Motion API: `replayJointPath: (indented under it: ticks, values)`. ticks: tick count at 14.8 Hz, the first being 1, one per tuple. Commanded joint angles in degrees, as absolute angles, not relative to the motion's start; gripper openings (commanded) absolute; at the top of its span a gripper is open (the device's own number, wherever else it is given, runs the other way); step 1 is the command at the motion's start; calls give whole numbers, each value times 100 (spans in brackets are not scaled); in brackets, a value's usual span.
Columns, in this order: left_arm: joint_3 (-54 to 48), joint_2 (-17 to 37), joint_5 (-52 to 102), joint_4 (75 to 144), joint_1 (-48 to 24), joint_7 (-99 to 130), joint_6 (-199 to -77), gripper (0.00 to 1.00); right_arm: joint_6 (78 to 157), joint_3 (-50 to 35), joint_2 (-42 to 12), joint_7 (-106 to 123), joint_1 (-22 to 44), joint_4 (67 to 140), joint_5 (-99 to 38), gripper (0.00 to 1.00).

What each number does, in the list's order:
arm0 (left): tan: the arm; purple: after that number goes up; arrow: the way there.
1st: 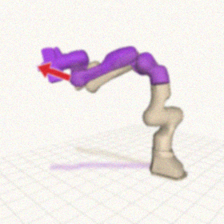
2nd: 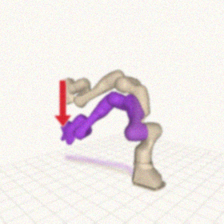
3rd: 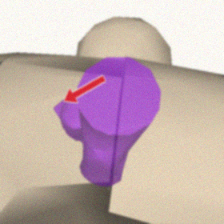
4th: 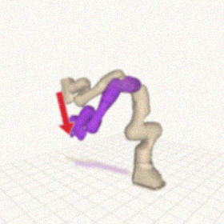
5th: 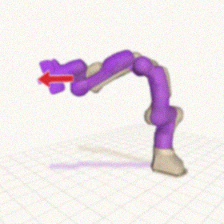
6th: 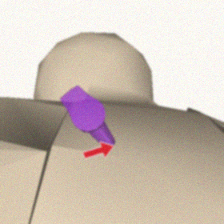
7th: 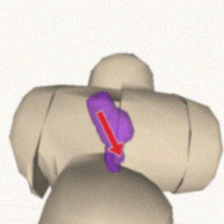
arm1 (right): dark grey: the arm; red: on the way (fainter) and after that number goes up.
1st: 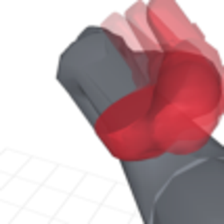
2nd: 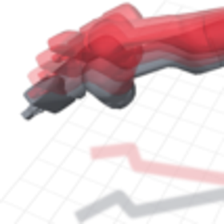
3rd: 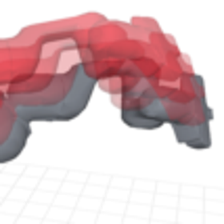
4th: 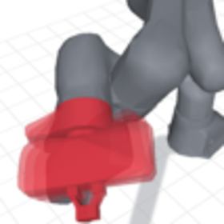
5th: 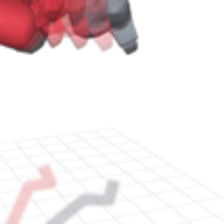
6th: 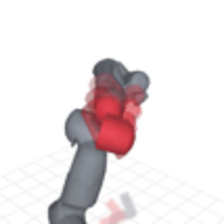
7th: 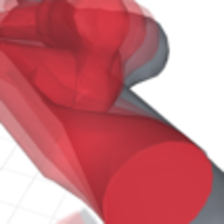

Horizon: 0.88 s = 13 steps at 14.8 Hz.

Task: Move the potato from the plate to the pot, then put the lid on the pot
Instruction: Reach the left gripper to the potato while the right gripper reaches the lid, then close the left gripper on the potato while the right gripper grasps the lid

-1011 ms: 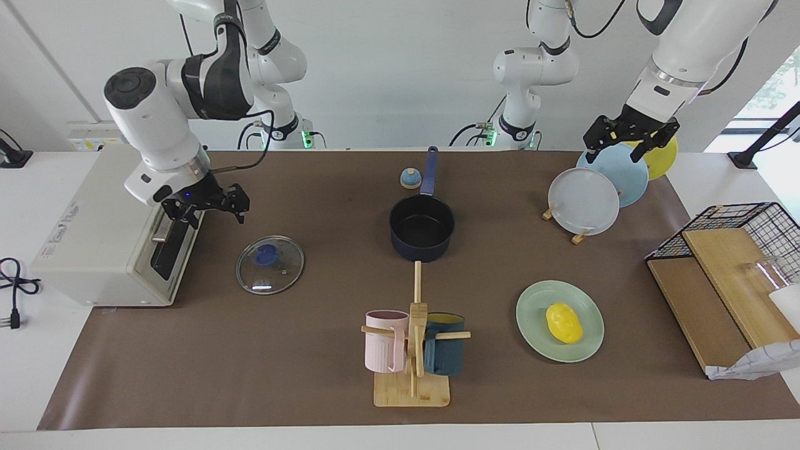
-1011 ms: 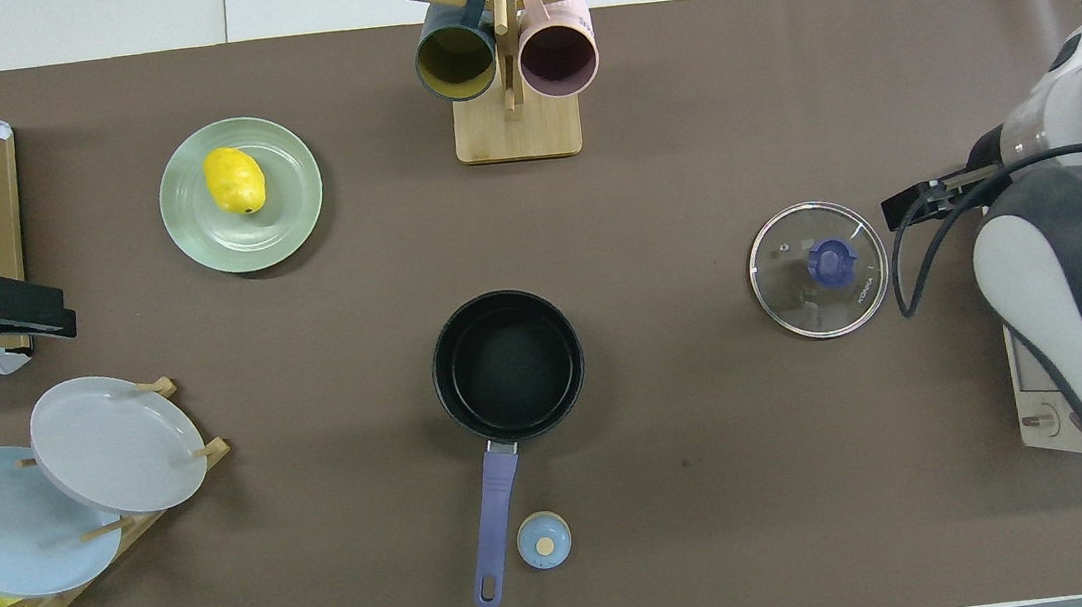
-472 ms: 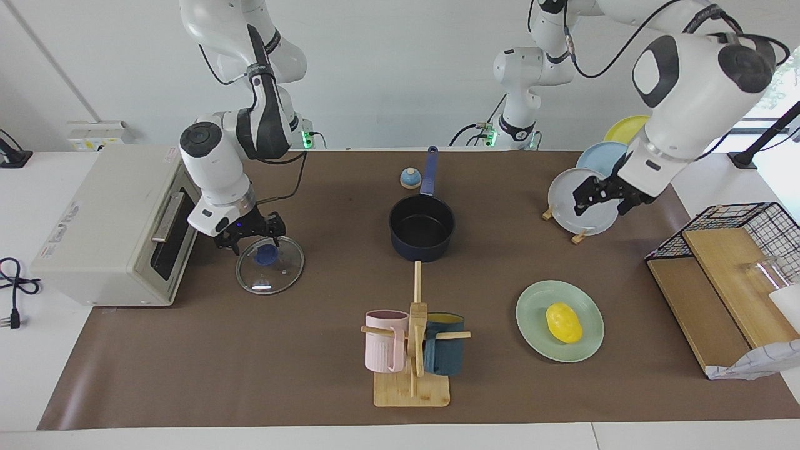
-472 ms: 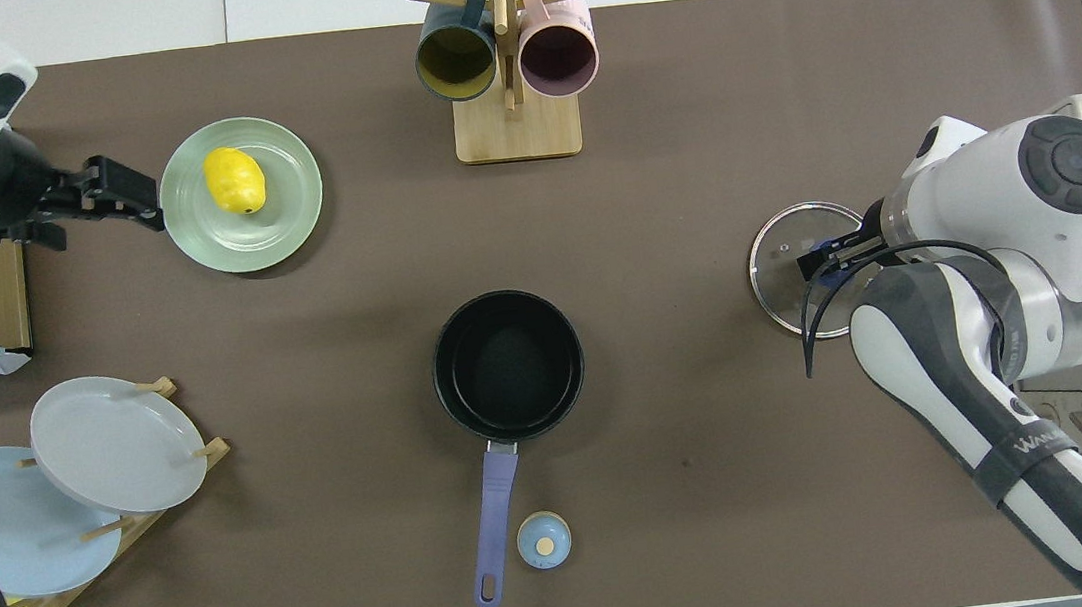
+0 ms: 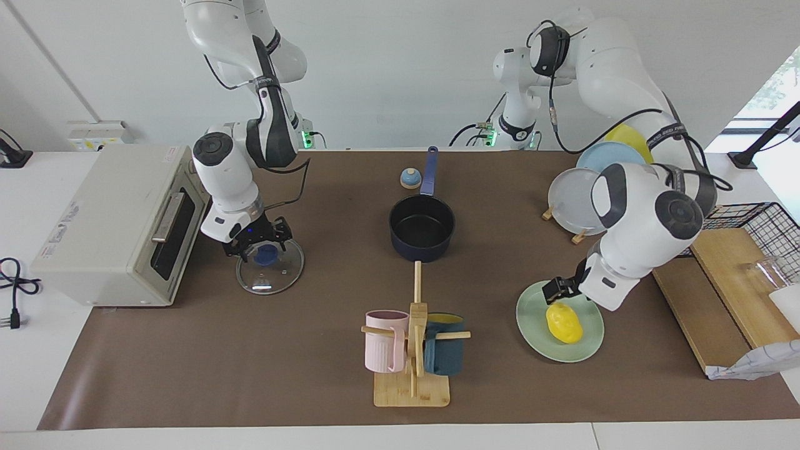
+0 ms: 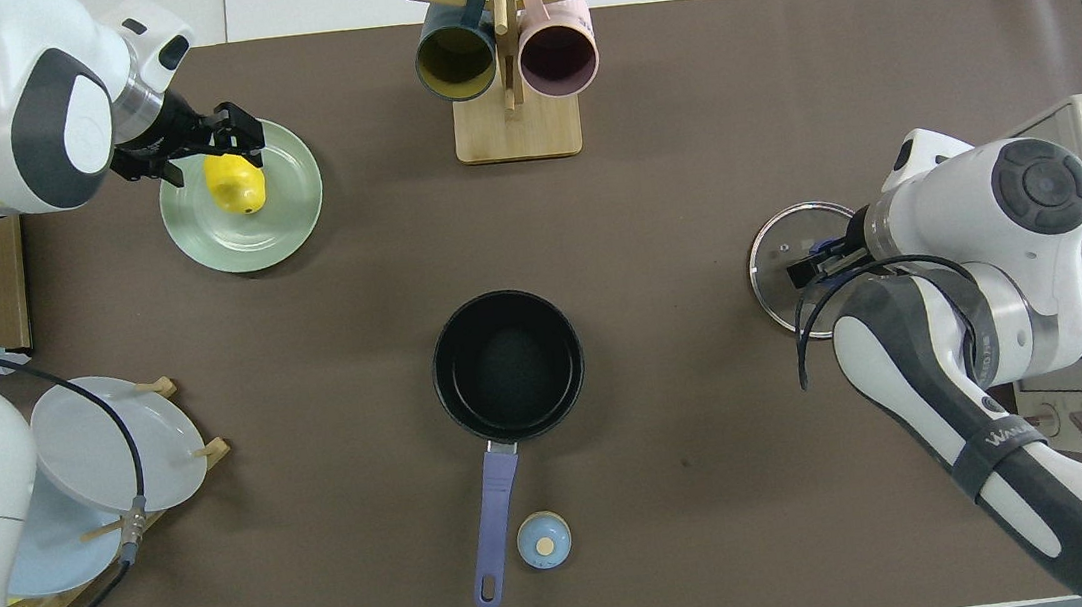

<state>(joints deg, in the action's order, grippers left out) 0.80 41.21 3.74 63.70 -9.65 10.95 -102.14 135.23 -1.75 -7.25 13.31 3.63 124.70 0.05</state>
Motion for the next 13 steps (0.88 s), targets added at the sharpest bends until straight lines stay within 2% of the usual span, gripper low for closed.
replayJointPath:
  ticks: [1,4,7,13]
  values:
    - [570,4403,343,5985,-1142,1187,-10327,100,13693,-193,-668,1564,325,12682,-88,100]
    - [624,4403,264,6099,-1230,1597,-10493,100,14053,-193,-651,2003,316,12867,-88,100]
    - [615,4281,316,6670,-1362,1898,-11047,100,14071,-193,-685,2004,325,12902,-88,100]
    - [624,4078,299,7216,-1397,2214,-11337,100,14071,-193,-782,1943,299,12876,-88,100]
